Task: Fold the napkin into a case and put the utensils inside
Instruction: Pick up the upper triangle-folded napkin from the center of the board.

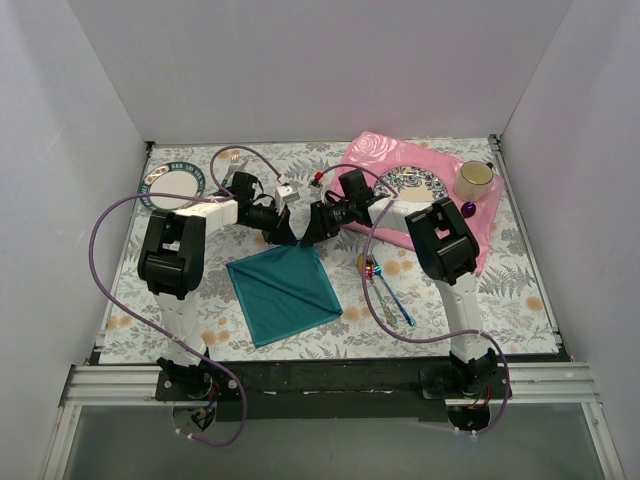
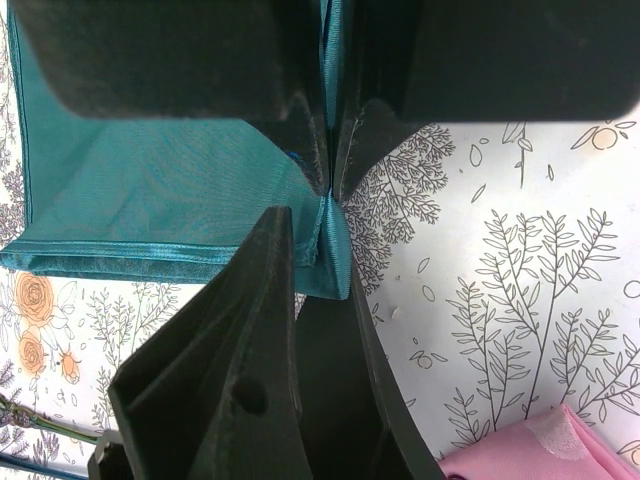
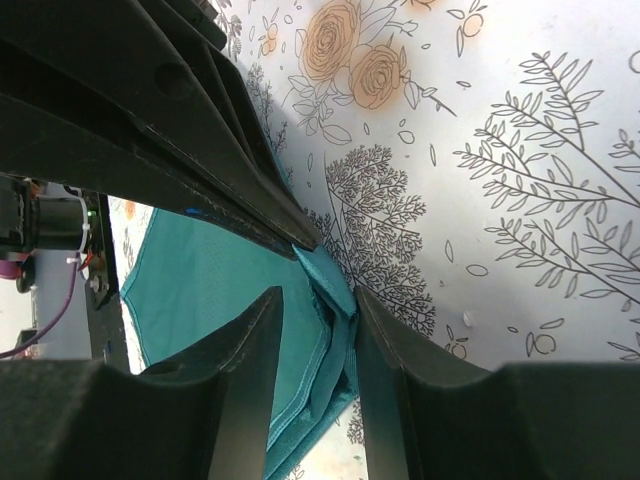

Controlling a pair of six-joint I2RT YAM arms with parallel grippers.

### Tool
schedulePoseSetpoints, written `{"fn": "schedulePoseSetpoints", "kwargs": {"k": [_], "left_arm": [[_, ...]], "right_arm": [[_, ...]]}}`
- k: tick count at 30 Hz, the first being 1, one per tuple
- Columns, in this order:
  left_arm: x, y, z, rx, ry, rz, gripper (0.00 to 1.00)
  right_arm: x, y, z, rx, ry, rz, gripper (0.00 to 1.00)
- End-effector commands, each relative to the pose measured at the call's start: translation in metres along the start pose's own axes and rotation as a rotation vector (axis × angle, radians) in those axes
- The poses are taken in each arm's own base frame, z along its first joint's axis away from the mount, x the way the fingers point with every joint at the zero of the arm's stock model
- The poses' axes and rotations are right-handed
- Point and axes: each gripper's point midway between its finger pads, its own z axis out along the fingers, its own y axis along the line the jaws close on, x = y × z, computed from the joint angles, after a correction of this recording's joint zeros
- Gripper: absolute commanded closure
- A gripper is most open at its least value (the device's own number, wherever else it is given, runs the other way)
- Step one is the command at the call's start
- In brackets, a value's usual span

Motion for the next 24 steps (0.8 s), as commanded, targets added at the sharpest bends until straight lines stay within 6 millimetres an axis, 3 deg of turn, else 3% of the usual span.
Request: {"fn": "schedulePoseSetpoints", "kwargs": {"k": [1,4,6,7,11,14,18,24], "left_arm": [[-0.029,-0.01,-0.011,0.0,-0.063,0.096,1.0],[-0.028,-0.011,-0.011,0.003,-0.064,0.098,1.0],[-0.029,-0.011,-0.013,-0.006,-0.064,0.1,1.0],[-0.029,-0.013,-0.013,-0.003,-0.062,0.093,0.88],[-0.028,-0.017,-0.03,-0.011,-0.053,0.083,0.57],[-0.016,-0.012,-0.056,-0.011,-0.059,0.054,0.45],[0.001,0.006,-0.09,-0.046,-0.06,0.026,0.36],[0.028,0.012,-0.104,-0.036,-0.044,-0.005,0.29]], "right_arm": [[0.002,0.003,0.006,-0.012,0.017,-0.022,0.58],[0.0,0.002,0.005,-0.008,0.013,-0.035,0.76],[-0.001,0.004,0.005,-0.009,0.014,-0.043,0.94],[-0.003,0.004,0.004,-0.007,0.012,-0.058,0.99],[-0.01,0.014,-0.003,-0.006,-0.003,-0.125,0.99],[-0.014,0.025,-0.005,-0.013,-0.004,-0.207,0.99],[-0.01,0.045,-0.007,-0.03,0.014,-0.311,0.99],[-0.009,0.072,-0.008,-0.036,0.007,-0.517,0.99]]}}
